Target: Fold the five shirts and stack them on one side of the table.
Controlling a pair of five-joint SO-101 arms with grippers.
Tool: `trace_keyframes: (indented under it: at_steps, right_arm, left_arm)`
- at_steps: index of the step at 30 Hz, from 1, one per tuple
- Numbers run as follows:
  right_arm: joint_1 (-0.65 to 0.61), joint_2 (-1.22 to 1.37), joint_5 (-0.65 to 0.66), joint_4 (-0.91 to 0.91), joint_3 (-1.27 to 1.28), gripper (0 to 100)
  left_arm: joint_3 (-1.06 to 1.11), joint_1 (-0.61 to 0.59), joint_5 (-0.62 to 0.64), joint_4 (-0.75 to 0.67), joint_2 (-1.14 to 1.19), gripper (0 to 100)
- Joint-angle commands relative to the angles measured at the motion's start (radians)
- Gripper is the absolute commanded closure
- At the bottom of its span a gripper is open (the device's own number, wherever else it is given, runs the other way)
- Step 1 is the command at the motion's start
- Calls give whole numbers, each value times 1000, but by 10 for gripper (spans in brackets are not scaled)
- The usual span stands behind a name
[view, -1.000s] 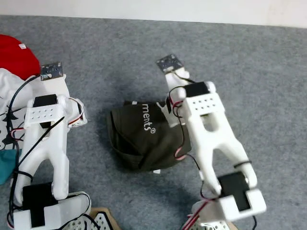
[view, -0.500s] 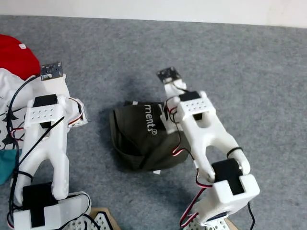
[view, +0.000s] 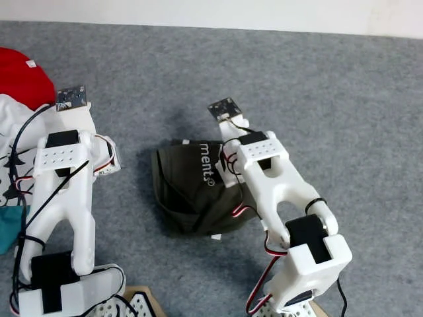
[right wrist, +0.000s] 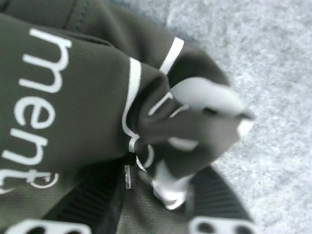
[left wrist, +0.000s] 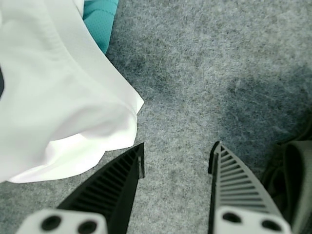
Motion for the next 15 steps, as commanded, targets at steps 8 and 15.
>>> trace_keyframes:
  at_steps: [8, 15]
  right_arm:
    - [216, 19, -6, -4, -102, 993]
    - [535, 19, -3, -5, -228, 993]
  left_arm:
    - [-2, 15, 11, -12, -2, 768]
    - [13, 15, 11, -29, -2, 768]
